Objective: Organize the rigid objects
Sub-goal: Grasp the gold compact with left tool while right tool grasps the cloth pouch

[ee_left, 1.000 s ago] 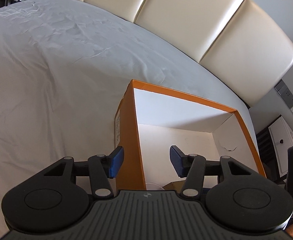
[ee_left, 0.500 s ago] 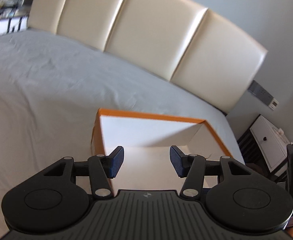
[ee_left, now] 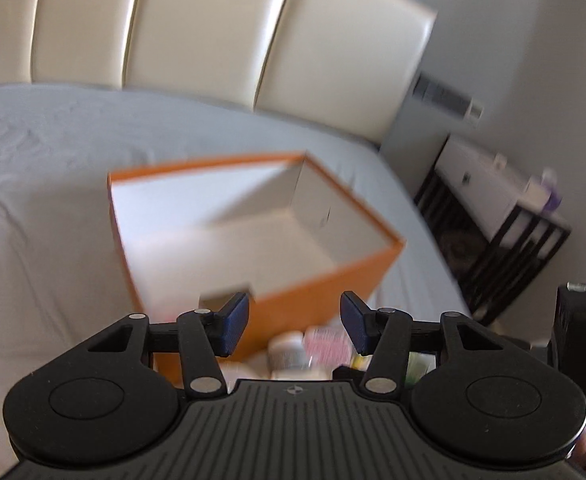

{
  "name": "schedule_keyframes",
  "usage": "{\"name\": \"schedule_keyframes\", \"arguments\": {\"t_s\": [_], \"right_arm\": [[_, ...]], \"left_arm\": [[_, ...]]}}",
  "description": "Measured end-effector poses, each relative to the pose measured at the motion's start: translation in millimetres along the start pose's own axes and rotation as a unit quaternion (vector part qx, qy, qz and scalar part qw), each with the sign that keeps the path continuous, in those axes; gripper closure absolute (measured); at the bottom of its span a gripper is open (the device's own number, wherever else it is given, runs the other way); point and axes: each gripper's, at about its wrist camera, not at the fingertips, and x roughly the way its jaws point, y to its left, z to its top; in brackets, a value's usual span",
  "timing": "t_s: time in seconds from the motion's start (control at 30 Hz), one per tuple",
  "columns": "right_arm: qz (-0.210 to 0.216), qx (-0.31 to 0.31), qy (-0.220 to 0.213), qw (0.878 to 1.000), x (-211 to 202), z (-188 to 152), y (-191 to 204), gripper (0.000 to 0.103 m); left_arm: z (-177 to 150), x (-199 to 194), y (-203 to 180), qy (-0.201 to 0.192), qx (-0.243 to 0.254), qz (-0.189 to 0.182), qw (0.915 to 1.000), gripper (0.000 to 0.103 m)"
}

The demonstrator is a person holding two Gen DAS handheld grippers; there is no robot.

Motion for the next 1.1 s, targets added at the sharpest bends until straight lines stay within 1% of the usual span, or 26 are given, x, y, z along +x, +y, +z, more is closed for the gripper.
{"name": "schedule_keyframes", "arguments": {"t_s": [0.03,0.1,0.13,0.2,0.27,0.33,0.37,0.47,0.5,0.57,0.6,0.63,0.67,0.7,0.73,0.77,0.8,0.83,0.9,1.03,1.07,1.1], "right_arm": [[0.008,0.019,0.018,1.0,6,-9,-5,0.024],[0.02,0.058,0.054,0.997,17,-26,-12,0.034],[0.024,0.072,0.075,0.994,25,-34,-14,0.035],[0.044,0.108,0.109,0.987,37,-44,-19,0.036],[0.072,0.143,0.135,0.978,45,-49,-27,0.036],[0.072,0.174,0.148,0.971,52,-51,-35,0.036],[0.069,0.195,0.155,0.966,56,-51,-40,0.036],[0.084,0.282,0.162,0.942,67,-54,-62,0.032],[0.093,0.313,0.159,0.932,70,-55,-68,0.03],[0.1,0.364,0.161,0.912,72,-61,-79,0.03],[0.102,0.378,0.163,0.906,76,-62,-81,0.03],[0.103,0.384,0.164,0.903,80,-61,-83,0.029],[0.103,0.383,0.163,0.903,82,-60,-83,0.029],[0.101,0.375,0.162,0.907,83,-59,-80,0.028],[0.099,0.363,0.16,0.913,85,-57,-76,0.028],[0.096,0.348,0.158,0.919,87,-56,-71,0.028],[0.093,0.333,0.156,0.925,89,-55,-67,0.024],[0.094,0.324,0.154,0.929,92,-54,-62,0.02],[0.091,0.314,0.147,0.934,95,-53,-56,0.019],[0.089,0.295,0.141,0.941,99,-56,-48,0.02],[0.088,0.291,0.141,0.942,96,-56,-48,0.021],[0.084,0.286,0.14,0.944,96,-56,-46,0.026]], "left_arm": [[-7,9,0,0.028,-0.001,0.015,0.9995,0.043],[-19,28,5,0.088,-0.015,0.053,0.9946,0.044],[-24,37,9,0.112,-0.023,0.068,0.9911,0.044],[-32,49,19,0.137,-0.04,0.09,0.9856,0.044],[-33,59,27,0.147,-0.064,0.108,0.9811,0.044],[-33,68,37,0.158,-0.091,0.117,0.9762,0.043],[-34,72,39,0.158,-0.1,0.115,0.9756,0.042],[-38,79,49,0.16,-0.133,0.1,0.9728,0.042],[-39,83,51,0.159,-0.143,0.096,0.9721,0.042],[-39,89,53,0.158,-0.154,0.096,0.9705,0.042],[-39,92,53,0.16,-0.153,0.101,0.9699,0.042],[-39,95,52,0.163,-0.151,0.108,0.9691,0.042],[-39,98,51,0.164,-0.149,0.116,0.9683,0.041],[-38,100,50,0.167,-0.145,0.126,0.9671,0.039],[-39,102,50,0.167,-0.146,0.131,0.9664,0.035],[-39,104,51,0.165,-0.149,0.133,0.9659,0.026],[-40,106,52,0.165,-0.152,0.133,0.9653,0.023],[-40,108,54,0.165,-0.156,0.132,0.9648,0.021],[-41,111,57,0.165,-0.163,0.131,0.9638,0.014],[-43,114,58,0.161,-0.17,0.124,0.9642,0.013],[-43,115,58,0.16,-0.17,0.122,0.9646,0.012],[-43,116,58,0.16,-0.169,0.117,0.9654,0.013]]}}
